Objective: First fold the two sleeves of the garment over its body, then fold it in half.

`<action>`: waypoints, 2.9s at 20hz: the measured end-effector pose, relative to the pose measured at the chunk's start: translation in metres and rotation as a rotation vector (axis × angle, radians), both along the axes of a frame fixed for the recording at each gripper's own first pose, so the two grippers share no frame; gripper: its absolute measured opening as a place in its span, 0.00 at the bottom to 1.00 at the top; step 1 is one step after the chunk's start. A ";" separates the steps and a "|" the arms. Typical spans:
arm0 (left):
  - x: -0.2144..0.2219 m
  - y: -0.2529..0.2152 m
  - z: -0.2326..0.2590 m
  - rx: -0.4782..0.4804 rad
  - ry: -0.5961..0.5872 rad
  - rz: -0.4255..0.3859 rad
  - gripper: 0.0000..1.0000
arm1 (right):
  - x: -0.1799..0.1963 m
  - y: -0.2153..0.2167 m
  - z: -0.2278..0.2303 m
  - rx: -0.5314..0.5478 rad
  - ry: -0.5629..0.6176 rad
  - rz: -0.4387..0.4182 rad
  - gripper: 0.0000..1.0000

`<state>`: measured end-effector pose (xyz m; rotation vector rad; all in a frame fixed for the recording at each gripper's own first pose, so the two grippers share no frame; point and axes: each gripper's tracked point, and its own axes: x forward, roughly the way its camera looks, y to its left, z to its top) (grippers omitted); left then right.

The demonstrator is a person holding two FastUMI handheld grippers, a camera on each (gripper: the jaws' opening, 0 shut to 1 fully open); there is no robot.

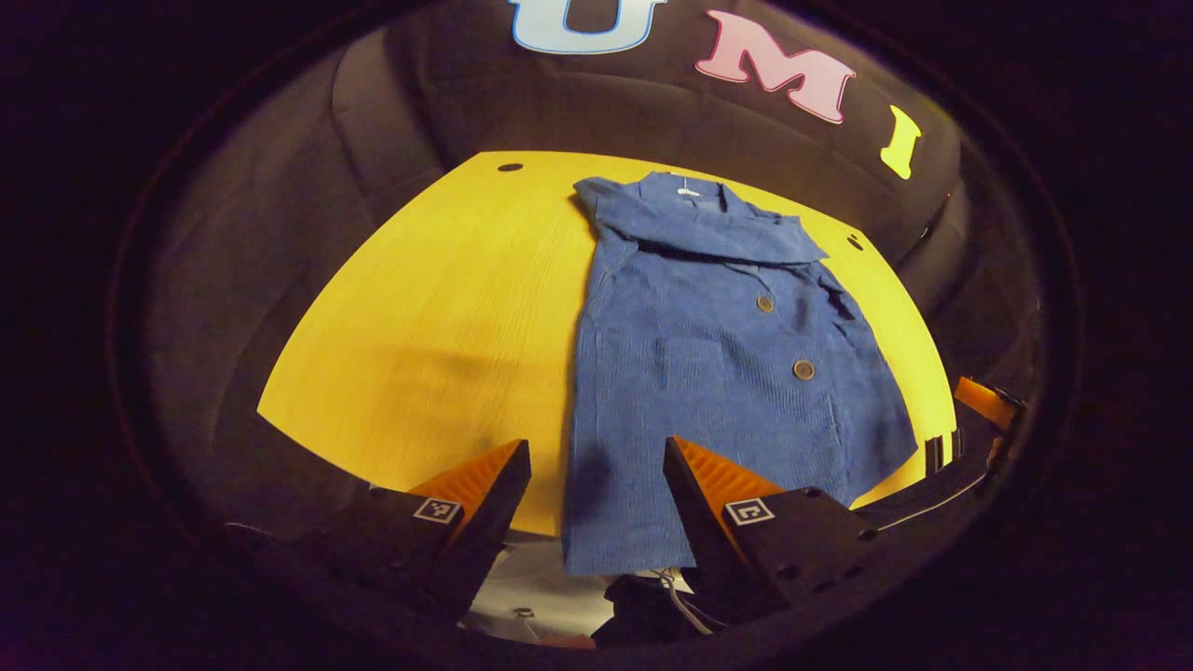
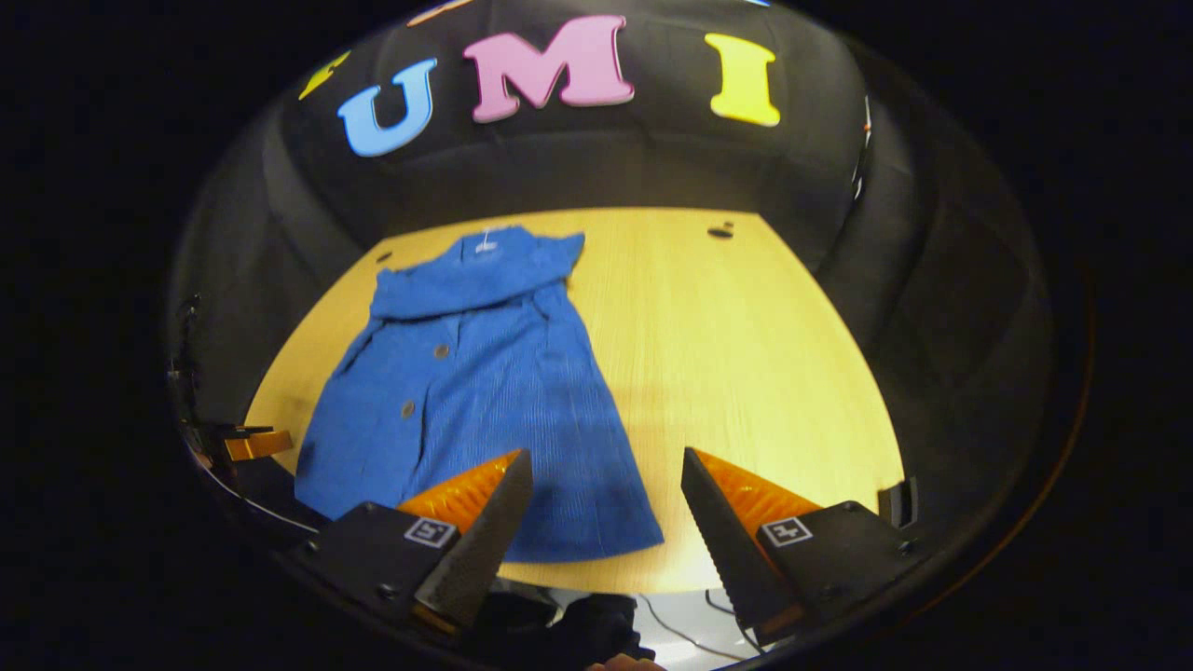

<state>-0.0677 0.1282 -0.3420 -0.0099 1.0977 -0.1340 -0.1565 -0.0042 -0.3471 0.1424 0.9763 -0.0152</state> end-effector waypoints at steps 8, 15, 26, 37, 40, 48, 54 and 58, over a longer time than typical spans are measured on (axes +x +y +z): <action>-0.021 -0.004 -0.027 -0.031 0.168 0.053 0.85 | -0.031 0.001 -0.049 0.031 0.256 -0.036 1.00; -0.013 -0.020 -0.035 0.034 0.207 0.005 0.86 | -0.035 0.001 -0.063 0.002 0.349 0.005 1.00; -0.012 -0.019 -0.043 0.118 0.264 -0.032 0.84 | -0.040 0.005 -0.075 -0.016 0.454 0.035 0.93; -0.009 -0.042 -0.042 0.013 0.341 -0.013 0.06 | -0.037 0.039 -0.072 0.074 0.472 0.040 0.13; -0.011 -0.047 -0.033 -0.084 0.359 0.004 0.00 | -0.040 0.042 -0.071 0.128 0.480 0.000 0.02; 0.003 -0.053 0.016 -0.159 0.300 -0.100 0.00 | -0.018 0.074 -0.029 0.250 0.441 -0.005 0.02; 0.043 -0.065 0.051 -0.237 0.257 -0.163 0.00 | 0.027 0.105 0.010 0.267 0.380 0.065 0.02; 0.080 -0.059 0.070 -0.237 0.208 -0.185 0.00 | 0.076 0.113 0.032 0.242 0.320 0.090 0.02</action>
